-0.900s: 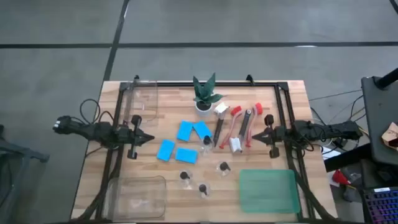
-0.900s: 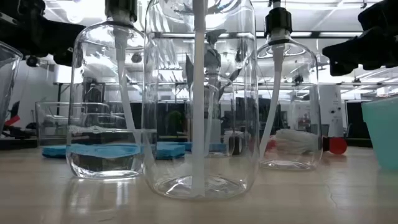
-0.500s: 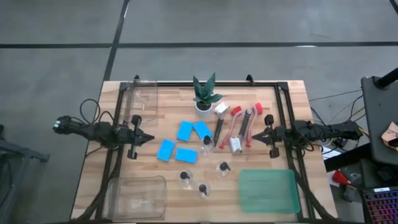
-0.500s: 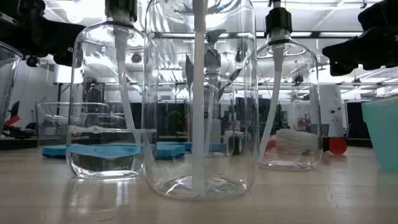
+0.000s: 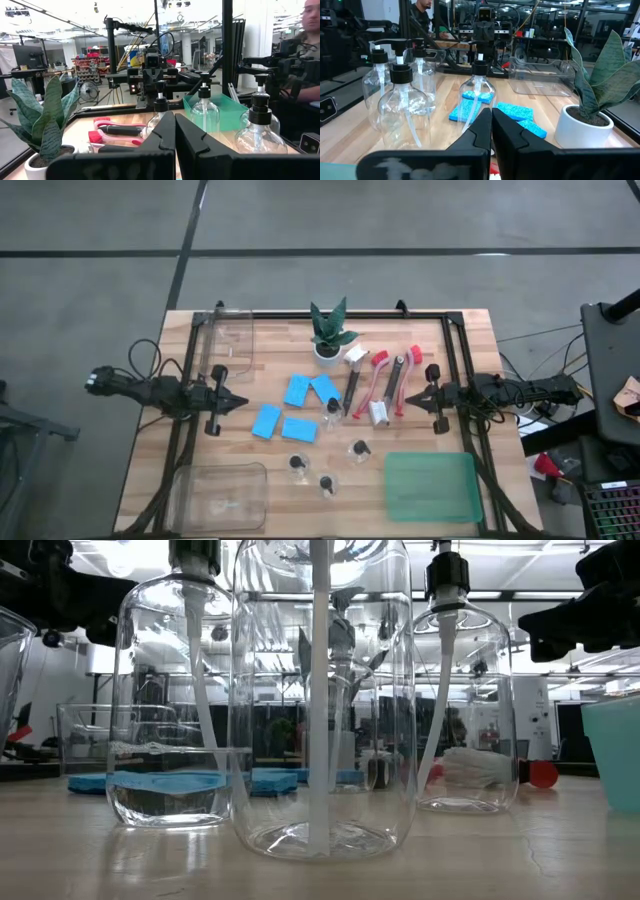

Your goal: Pick & Place Kitchen Sink Supplies

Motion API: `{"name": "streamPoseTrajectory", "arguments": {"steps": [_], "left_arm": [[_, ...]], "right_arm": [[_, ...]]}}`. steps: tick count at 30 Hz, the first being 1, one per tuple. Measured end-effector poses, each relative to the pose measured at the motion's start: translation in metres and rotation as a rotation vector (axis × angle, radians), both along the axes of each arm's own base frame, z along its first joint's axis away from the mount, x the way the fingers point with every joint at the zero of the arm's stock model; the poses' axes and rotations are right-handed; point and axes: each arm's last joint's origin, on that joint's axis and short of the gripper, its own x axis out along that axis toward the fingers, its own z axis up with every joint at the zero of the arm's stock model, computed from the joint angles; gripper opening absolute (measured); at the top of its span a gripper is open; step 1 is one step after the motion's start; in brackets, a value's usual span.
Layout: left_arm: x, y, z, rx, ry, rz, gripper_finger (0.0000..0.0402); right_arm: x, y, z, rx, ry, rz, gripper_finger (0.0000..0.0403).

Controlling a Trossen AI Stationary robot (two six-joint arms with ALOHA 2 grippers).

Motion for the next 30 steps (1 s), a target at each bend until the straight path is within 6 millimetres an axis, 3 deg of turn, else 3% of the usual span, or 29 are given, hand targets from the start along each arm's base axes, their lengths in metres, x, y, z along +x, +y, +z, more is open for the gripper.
{"name": "streamPoseTrajectory", "arguments": {"steps": [20,27,30], "left_arm": [[0.0,0.0,0.0,0.0,0.0,0.0,0.0],[0.0,0.0,0.0,0.0,0.0,0.0,0.0],[0.0,0.0,0.0,0.0,0.0,0.0,0.0]], "right_arm": [[0.0,0.0,0.0003,0.002,-0.003,0.0,0.0009],[0.0,0.0,0.0037,0.104,-0.033,-0.001,0.0009],[-0.0001,0.0,0.0083,0.244,-0.072,0.005,0.0009]]}}
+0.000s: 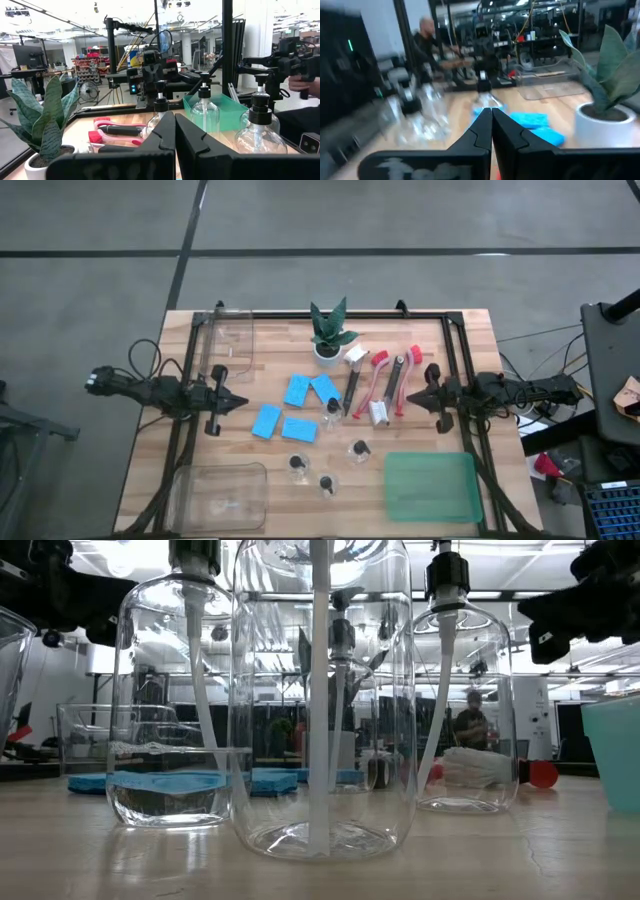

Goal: Pick & Place Kitchen Sink Supplies
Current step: Put the red dish brush into the green bin

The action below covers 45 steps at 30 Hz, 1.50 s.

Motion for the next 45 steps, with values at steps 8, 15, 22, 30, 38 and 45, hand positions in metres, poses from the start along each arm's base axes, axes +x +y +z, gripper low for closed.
{"name": "streamPoseTrajectory", "arguments": {"steps": [8,15,22,30,38,45], "left_arm": [[0.0,0.0,0.0,0.0,0.0,0.0,0.0],[0.0,0.0,0.0,0.001,0.003,0.0,0.0],[0.0,0.0,-0.001,0.001,0.006,0.0,0.0],[0.0,0.0,-0.001,0.002,0.008,0.0,0.0],[0.0,0.0,-0.001,0.002,0.009,0.0,0.0],[0.0,0.0,-0.001,0.003,0.009,0.0,0.0]], "right_arm": [[0.001,0.0,0.004,0.264,-0.023,0.009,0.0009],[0.01,-0.001,-0.002,0.459,0.105,-0.07,0.0052],[0.03,-0.003,0.015,0.514,0.348,-0.33,0.0147],[0.057,-0.009,0.042,0.596,0.719,-0.722,0.0202],[0.09,-0.017,0.042,0.673,0.875,-0.928,0.0203],[0.096,-0.028,0.016,0.737,1.027,-1.146,0.0203]]}}
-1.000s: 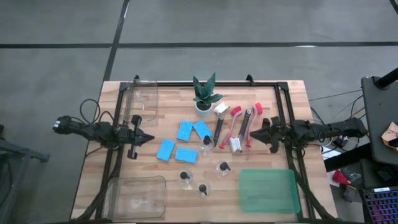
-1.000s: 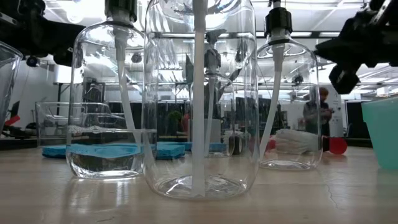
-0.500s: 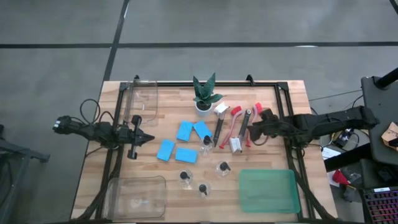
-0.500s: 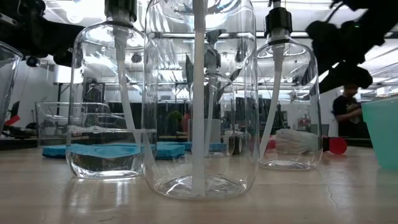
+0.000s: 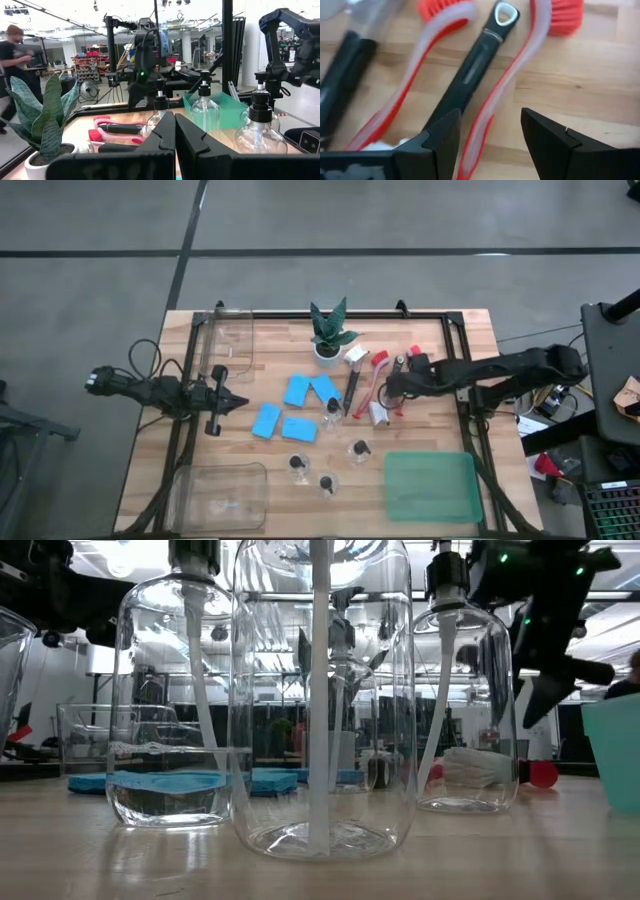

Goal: Pick & Place Kitchen Sink Supplies
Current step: Put the red dish brush into the green bin

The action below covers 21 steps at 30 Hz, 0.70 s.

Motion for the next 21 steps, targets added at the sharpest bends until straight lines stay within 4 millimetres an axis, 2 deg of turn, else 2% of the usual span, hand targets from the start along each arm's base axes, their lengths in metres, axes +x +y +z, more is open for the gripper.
{"name": "streamPoseTrajectory", "arguments": {"steps": [7,13,21], "left_arm": [[0.0,0.0,0.0,0.0,0.001,0.0,0.0],[0.0,0.0,0.0,0.0,0.001,0.0,0.0],[0.0,0.0,0.0,0.0,0.001,0.0,0.0]], "right_arm": [[0.006,-0.016,-0.021,0.031,0.095,-0.098,0.0203],[0.007,-0.036,-0.029,0.037,0.13,-0.166,0.02],[0.008,-0.064,-0.036,0.058,0.12,-0.19,0.0176]]}}
